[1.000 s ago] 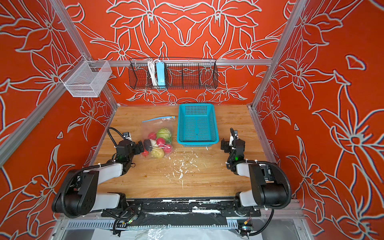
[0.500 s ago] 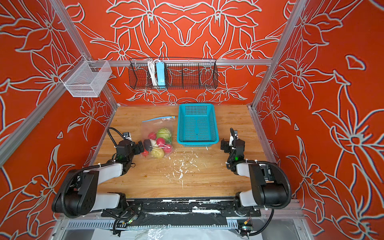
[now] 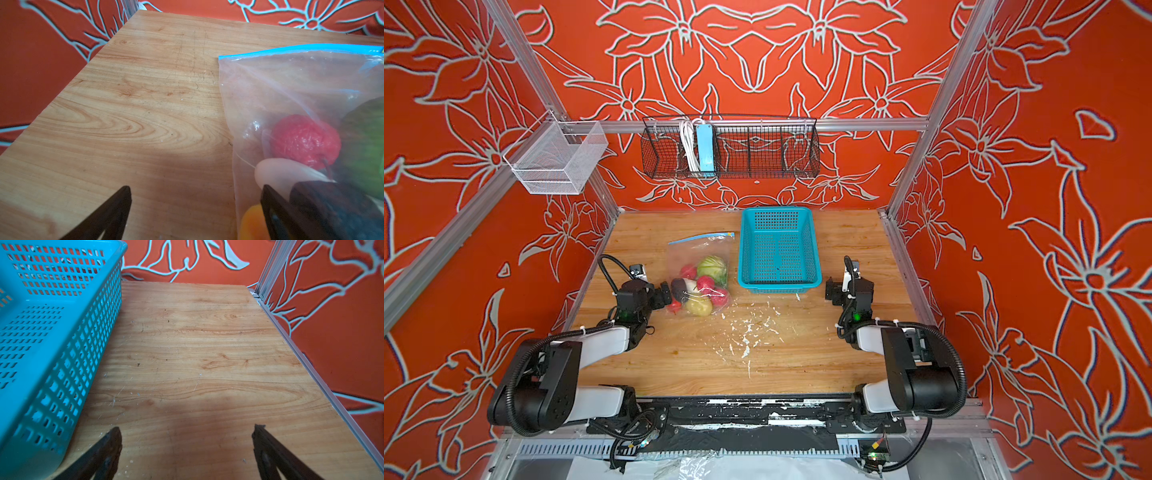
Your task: Place the food in the zip-top bag and seal the zipper
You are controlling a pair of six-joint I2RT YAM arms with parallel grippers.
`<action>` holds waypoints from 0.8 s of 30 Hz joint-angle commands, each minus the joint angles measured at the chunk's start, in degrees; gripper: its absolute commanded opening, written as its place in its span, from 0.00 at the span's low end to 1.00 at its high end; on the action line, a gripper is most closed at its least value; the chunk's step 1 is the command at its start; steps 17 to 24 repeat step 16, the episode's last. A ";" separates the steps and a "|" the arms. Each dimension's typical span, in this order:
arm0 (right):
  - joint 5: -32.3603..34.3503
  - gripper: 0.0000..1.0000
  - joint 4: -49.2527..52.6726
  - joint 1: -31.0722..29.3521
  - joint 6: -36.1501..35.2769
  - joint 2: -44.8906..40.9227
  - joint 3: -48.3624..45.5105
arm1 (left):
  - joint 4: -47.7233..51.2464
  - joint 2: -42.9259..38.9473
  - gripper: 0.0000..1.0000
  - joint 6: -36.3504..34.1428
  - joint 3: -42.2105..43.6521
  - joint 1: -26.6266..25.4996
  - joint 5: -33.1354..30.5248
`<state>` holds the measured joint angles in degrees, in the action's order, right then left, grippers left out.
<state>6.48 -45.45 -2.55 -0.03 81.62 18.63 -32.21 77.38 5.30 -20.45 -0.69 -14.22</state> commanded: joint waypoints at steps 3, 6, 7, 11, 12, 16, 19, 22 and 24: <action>-0.68 0.98 0.54 0.09 -0.67 -0.71 0.26 | -0.08 -0.44 0.97 -0.64 -0.65 0.25 0.33; -0.68 0.98 0.54 0.08 -0.66 -0.68 0.26 | -0.11 -0.46 0.97 -0.57 -0.65 0.26 0.33; -0.68 0.98 0.54 0.12 -0.67 -0.69 0.33 | -0.12 -0.43 0.97 -0.61 -0.66 0.25 0.33; -0.77 0.98 0.81 0.09 -0.66 -0.55 0.53 | -0.13 -0.43 0.97 -0.60 -0.65 0.25 0.33; -0.73 0.98 0.92 0.09 -0.67 -0.51 0.52 | -0.07 -0.41 0.97 -0.64 -0.65 0.25 0.38; -0.75 0.98 0.80 0.09 -0.67 -0.58 0.45 | -0.12 -0.48 0.97 -0.62 -0.65 0.25 0.33; -0.75 0.98 0.80 0.09 -0.67 -0.58 0.45 | -0.12 -0.48 0.97 -0.62 -0.65 0.25 0.33; -0.75 0.98 0.80 0.09 -0.67 -0.58 0.45 | -0.12 -0.48 0.97 -0.62 -0.65 0.25 0.33; -0.75 0.98 0.80 0.09 -0.67 -0.58 0.45 | -0.12 -0.48 0.97 -0.62 -0.65 0.25 0.33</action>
